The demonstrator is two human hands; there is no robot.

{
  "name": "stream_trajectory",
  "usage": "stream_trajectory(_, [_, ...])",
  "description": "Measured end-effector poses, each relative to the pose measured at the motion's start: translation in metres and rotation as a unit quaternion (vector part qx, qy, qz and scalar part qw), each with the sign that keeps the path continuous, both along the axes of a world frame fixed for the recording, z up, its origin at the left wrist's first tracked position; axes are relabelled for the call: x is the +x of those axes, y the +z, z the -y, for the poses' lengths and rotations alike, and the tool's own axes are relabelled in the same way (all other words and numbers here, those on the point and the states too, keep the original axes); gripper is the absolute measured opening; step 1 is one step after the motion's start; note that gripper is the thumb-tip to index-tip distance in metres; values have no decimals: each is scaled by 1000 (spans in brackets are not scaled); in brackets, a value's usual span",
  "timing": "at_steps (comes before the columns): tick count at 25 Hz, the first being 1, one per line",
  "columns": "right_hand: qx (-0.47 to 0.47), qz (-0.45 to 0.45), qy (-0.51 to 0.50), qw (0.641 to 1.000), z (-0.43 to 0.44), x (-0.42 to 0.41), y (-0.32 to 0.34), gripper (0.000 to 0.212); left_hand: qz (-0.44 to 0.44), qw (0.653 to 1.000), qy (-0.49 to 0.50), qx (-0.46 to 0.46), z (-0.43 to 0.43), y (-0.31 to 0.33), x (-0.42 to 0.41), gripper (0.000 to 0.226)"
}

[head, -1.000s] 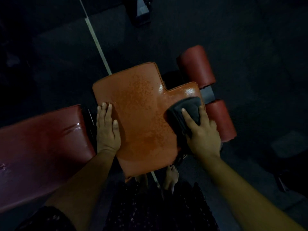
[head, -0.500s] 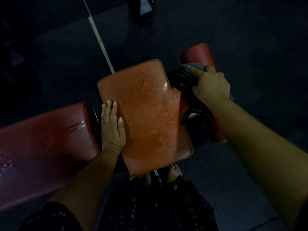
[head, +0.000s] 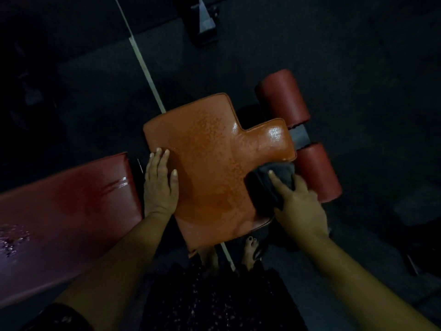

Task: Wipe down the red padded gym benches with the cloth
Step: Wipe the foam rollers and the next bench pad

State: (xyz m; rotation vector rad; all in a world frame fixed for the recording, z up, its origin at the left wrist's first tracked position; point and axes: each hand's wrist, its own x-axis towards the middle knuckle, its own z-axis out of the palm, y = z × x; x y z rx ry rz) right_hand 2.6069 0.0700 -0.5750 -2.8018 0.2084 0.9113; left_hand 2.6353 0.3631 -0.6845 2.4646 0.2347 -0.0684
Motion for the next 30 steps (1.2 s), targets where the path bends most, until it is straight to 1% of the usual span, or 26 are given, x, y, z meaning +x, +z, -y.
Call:
stream_trajectory(1, [45, -19, -33, 998, -1, -11, 3, 78, 9, 1000, -5, 13, -1, 1, -1, 60])
stream_trajectory(2, [94, -38, -103, 990, 5, -11, 2, 76, 22, 999, -20, 22, 0, 5, 1, 59])
stream_trajectory(3, [128, -15, -158, 979, 10, -6, -3, 74, 31, 999, -29, 32, 2, 8, 3, 58])
stream_trajectory(4, [148, 10, -193, 970, 10, 7, 0, 72, 35, 998, -39, 41, 6, 10, 2, 57])
stream_trajectory(7, [146, 108, -190, 965, 6, 53, 7, 57, 28, 998, -31, 39, 26, 12, -8, 53])
stream_trajectory(8, [135, 120, -184, 966, 2, 72, 15, 54, 19, 999, -18, 30, 33, 13, -14, 53])
stream_trajectory(10, [109, 156, -123, 974, -11, 112, 30, 64, 0, 1000, 15, 18, 45, 15, -31, 53])
stream_trajectory(11, [102, 184, -74, 975, -21, 131, 40, 69, -5, 999, 27, 17, 50, 16, -39, 53])
stream_trajectory(12, [101, 205, -14, 973, -34, 149, 48, 71, -10, 999, 30, 17, 53, 16, -48, 53])
stream_trajectory(13, [99, 222, 68, 968, -47, 167, 51, 72, -16, 999, 28, 13, 54, 14, -56, 53])
stream_trajectory(14, [79, 223, 167, 957, -59, 182, 50, 73, -22, 1000, 20, 9, 53, 10, -62, 54])
stream_trajectory(15, [32, 215, 280, 935, -69, 198, 45, 74, -25, 1000, 9, 11, 50, 6, -66, 54])
stream_trajectory(16, [-18, 194, 378, 905, -77, 212, 38, 75, -25, 1000, -5, 16, 46, 3, -67, 54])
stream_trajectory(17, [-56, 168, 446, 877, -82, 222, 28, 76, -20, 999, -21, 27, 43, -1, -68, 54])
stream_trajectory(18, [-88, 132, 481, 862, -88, 229, 17, 76, -7, 998, -35, 43, 40, -4, -67, 54])
stream_trajectory(19, [-92, 98, 480, 867, -91, 231, 5, 78, 9, 997, -48, 59, 39, -6, -66, 53])
stream_trajectory(20, [-79, 72, 455, 884, -95, 231, -5, 80, 26, 996, -56, 70, 39, -7, -66, 52])
stream_trajectory(21, [-61, 66, 425, 901, -98, 230, -13, 83, 38, 995, -58, 74, 40, -8, -66, 50])
stream_trajectory(22, [-56, 79, 406, 909, -102, 228, -18, 83, 44, 995, -55, 72, 41, -10, -66, 49])
stream_trajectory(25, [-75, 143, 402, 901, -121, 219, -22, 73, 35, 996, -58, 61, 40, -11, -67, 49])
stream_trajectory(30, [-77, 153, 484, 858, -192, 203, -21, 65, 49, 996, -59, 53, 38, -4, -64, 51])
